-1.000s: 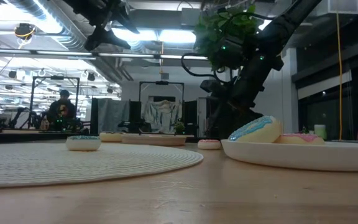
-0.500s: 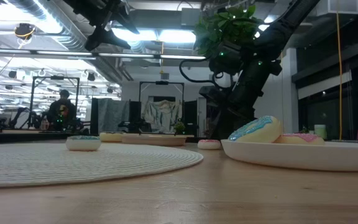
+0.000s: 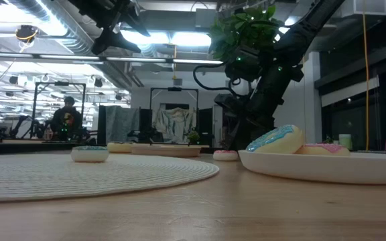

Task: Pick & Place donuts
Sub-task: Put the small pink donut on the brown plate

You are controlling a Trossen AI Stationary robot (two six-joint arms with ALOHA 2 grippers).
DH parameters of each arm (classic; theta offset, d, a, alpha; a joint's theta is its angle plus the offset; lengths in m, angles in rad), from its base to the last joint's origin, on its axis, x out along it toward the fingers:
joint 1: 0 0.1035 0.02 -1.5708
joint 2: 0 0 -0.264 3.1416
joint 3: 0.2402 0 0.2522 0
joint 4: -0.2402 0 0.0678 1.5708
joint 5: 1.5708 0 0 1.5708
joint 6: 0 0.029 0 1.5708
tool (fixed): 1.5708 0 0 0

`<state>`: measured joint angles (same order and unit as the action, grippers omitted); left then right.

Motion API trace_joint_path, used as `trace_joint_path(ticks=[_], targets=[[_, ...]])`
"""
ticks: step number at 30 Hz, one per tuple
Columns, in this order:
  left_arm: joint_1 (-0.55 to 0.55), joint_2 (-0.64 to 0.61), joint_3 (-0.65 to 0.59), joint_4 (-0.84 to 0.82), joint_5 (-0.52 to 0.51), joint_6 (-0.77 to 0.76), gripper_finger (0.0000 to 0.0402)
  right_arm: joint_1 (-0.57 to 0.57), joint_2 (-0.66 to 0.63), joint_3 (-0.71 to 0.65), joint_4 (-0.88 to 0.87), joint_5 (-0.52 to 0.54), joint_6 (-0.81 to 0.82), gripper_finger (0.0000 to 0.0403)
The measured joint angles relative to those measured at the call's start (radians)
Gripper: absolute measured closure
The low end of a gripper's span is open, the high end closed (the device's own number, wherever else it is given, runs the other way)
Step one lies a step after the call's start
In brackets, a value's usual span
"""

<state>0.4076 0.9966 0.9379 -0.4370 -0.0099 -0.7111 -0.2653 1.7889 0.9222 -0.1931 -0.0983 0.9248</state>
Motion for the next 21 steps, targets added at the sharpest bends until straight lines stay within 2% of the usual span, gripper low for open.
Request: trace_joint_path(ticks=[8, 21], targets=[[0.0, 0.0, 0.0, 0.0, -0.02, 0.0, 0.0203, 0.0, 0.001, 0.0, -0.01, 0.005, -0.012, 0.0256], [0.0, 0.0, 0.0, 0.0, -0.022, -0.008, 0.0203, 0.001, 0.005, -0.003, 0.068, -0.016, -0.013, 0.0308]])
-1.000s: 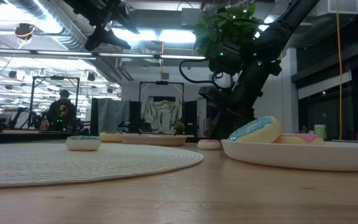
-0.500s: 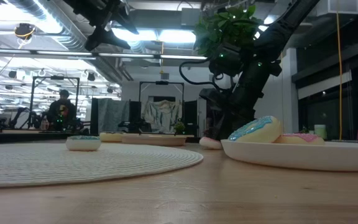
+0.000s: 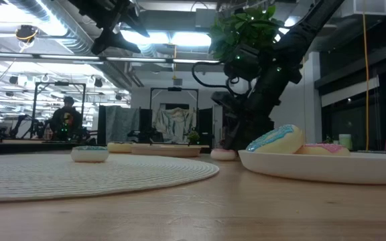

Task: Pick & Place donuts
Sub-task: Put the small pink donut on the brown plate

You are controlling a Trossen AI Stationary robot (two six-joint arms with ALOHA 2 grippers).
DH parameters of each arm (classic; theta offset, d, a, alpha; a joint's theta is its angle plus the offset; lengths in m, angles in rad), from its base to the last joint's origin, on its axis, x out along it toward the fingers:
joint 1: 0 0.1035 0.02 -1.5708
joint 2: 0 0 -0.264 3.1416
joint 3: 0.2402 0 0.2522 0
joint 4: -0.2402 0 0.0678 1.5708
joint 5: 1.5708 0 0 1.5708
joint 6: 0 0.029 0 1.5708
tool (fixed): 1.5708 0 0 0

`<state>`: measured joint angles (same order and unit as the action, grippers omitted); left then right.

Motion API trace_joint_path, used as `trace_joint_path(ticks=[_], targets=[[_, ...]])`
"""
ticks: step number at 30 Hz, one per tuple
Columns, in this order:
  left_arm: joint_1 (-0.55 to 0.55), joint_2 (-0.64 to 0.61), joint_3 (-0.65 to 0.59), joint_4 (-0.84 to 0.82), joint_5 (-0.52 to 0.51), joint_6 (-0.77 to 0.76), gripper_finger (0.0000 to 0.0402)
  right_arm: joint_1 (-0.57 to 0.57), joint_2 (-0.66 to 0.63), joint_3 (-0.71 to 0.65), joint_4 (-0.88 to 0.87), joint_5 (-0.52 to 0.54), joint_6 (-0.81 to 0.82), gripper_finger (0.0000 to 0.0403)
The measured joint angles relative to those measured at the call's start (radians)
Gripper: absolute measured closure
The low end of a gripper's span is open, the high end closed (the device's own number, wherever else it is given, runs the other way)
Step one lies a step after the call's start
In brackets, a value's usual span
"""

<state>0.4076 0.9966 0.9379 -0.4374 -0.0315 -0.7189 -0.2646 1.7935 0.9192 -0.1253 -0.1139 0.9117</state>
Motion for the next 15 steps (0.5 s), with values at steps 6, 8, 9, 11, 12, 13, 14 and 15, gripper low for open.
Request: trace_joint_path(ticks=[6, 8, 9, 11, 12, 13, 14, 15], targets=[[0.0, 0.0, 0.0, 0.0, 0.005, -0.04, 0.0203, 0.0, 0.0, 0.0, 0.023, -0.025, 0.0, 0.032], [0.0, 0.0, 0.0, 0.0, 0.007, -0.053, 0.0203, 0.0, 0.0, 0.0, 0.042, -0.044, 0.002, 0.0324], [0.0, 0.0, 0.0, 0.0, 0.012, -0.053, 0.0203, 0.0, 0.0, 0.0, 0.053, -0.05, 0.006, 0.0325], [0.0, 0.0, 0.0, 0.0, 0.038, -0.056, 0.0203, 0.004, -0.001, 0.0, 0.077, -0.061, 0.025, 0.0328], [0.0, 0.0, 0.0, 0.0, 0.047, -0.063, 0.0203, 0.007, -0.001, 0.0, 0.092, -0.064, 0.028, 0.033], [0.0, 0.0, 0.0, 0.0, 0.053, -0.07, 0.0203, 0.011, -0.003, 0.0, 0.108, -0.065, 0.032, 0.0331], [0.0, 0.0, 0.0, 0.0, 0.057, -0.078, 0.0203, 0.015, -0.006, 0.0, 0.118, -0.065, 0.04, 0.0332], [0.0, 0.0, 0.0, 0.0, 0.064, -0.083, 0.0203, 0.018, -0.007, 0.0, 0.129, -0.065, 0.051, 0.0333]])
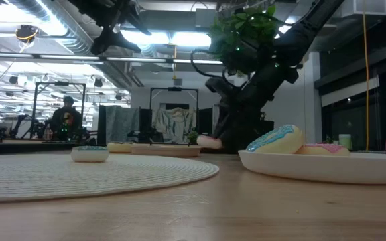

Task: Pick & Place donuts
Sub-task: Put the small pink donut on the brown plate

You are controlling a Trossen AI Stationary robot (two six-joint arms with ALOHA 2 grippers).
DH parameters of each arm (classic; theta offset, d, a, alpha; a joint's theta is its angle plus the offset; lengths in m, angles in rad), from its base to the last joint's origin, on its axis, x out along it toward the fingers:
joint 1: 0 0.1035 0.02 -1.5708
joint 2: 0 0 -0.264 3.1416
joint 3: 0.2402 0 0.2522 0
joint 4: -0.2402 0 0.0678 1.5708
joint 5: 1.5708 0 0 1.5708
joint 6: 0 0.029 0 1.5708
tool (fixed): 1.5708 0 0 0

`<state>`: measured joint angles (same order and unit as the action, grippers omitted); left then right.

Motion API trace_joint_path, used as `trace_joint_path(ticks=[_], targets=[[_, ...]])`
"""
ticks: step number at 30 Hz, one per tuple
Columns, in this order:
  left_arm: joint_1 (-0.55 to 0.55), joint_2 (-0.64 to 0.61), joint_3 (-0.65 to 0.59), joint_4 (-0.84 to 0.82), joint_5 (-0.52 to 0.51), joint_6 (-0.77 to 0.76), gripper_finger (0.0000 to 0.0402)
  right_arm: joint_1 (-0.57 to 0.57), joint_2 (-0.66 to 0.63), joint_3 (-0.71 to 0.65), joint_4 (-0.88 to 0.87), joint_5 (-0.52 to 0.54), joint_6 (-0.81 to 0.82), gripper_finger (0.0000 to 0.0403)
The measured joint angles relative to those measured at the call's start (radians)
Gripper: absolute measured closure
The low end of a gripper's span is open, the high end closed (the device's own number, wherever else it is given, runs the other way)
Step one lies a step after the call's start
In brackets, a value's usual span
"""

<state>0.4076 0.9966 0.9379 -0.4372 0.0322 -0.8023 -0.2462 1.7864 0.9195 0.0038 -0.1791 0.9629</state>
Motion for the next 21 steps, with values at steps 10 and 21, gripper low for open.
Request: trace_joint_path(ticks=[10, 21], targets=[[0.0, 0.0, 0.0, 0.0, 0.119, -0.046, 0.0203, 0.033, -0.004, 0.0, 0.18, -0.007, 0.082, 0.0336], [0.0, 0.001, 0.0, -0.039, 0.173, -0.112, 0.0203, 0.064, -0.004, 0.005, 0.408, 0.034, 0.179, 0.0336]])
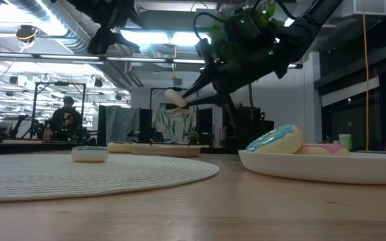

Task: Pick & Place donuts
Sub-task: Put the small pink donut on the brown plate

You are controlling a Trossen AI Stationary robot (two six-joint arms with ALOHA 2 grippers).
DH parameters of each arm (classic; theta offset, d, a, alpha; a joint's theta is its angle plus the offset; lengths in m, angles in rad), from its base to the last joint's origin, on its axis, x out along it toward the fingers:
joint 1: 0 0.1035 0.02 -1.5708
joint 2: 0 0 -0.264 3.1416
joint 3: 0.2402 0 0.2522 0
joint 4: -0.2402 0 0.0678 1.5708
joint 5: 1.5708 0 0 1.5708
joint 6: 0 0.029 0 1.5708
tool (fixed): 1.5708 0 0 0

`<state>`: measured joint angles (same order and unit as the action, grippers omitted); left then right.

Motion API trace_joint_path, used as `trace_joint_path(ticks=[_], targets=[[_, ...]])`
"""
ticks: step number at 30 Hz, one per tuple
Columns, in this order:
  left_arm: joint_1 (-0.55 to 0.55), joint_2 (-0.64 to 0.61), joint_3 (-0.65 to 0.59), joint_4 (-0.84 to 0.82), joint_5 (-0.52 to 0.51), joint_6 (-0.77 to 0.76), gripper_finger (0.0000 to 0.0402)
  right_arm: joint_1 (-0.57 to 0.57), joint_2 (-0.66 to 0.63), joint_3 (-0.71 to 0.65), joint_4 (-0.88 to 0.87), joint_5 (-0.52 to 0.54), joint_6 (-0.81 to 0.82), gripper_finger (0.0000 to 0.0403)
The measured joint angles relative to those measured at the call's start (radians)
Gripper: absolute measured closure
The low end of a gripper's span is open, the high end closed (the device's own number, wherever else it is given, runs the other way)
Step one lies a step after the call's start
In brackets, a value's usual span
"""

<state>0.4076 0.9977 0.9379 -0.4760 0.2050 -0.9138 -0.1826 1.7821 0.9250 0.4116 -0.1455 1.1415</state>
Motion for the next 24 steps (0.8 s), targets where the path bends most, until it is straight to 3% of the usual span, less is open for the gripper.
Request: trace_joint_path(ticks=[10, 17, 24], targets=[[-0.002, 0.018, 0.0, -0.008, 0.114, -0.064, 0.0203, 0.018, 0.0, 0.192, -0.111, 0.028, -0.13, 0.0336], [-0.002, 0.041, 0.0, -0.026, 0.119, -0.069, 0.0203, 0.017, -0.001, 0.337, -0.224, 0.054, -0.236, 0.0336], [-0.002, 0.043, 0.0, -0.022, 0.111, -0.064, 0.0203, 0.017, -0.001, 0.378, -0.276, 0.073, -0.264, 0.0336]])
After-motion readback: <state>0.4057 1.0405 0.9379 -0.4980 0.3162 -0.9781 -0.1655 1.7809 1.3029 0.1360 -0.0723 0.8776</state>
